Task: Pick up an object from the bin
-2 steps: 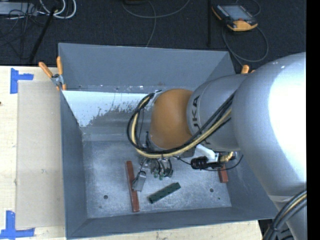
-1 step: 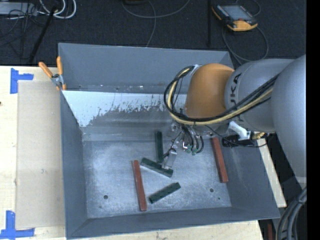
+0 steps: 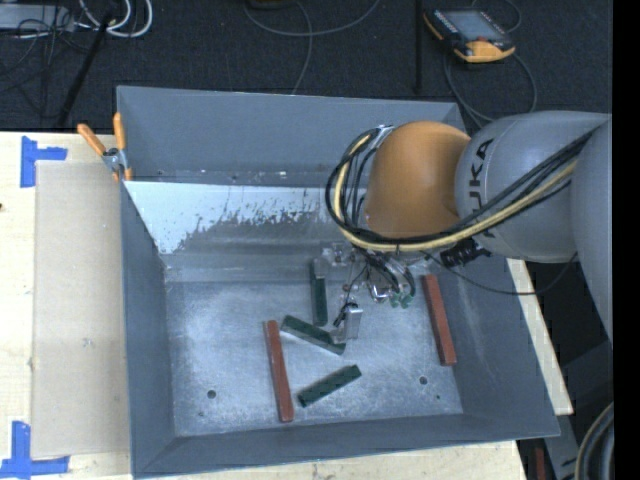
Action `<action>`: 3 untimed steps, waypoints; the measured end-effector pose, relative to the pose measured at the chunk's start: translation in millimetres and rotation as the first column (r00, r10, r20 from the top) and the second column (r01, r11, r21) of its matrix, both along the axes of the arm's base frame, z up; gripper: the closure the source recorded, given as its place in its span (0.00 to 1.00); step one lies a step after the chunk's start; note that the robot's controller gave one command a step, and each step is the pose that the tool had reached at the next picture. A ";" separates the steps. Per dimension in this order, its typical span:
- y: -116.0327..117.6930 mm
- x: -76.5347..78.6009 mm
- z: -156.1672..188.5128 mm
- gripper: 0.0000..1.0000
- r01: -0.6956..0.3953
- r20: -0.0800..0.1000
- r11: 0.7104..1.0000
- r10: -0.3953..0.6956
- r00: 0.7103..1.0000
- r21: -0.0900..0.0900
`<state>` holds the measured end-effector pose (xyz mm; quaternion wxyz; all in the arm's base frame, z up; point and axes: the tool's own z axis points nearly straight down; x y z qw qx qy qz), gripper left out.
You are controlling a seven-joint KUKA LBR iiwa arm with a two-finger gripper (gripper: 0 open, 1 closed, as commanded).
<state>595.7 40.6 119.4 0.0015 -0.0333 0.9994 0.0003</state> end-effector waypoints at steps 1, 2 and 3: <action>-0.5 17.4 -49.9 0.00 -0.484 -0.003 0.875 0.484 0.875 0.001; -5.7 24.4 -49.5 0.00 -0.796 0.000 0.605 0.796 0.605 -0.001; -6.0 24.4 -49.3 1.00 -0.793 0.001 0.609 0.793 0.609 0.001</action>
Offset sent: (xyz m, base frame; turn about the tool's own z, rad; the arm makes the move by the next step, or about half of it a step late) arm 0.0174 -0.0018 -0.0494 -0.5049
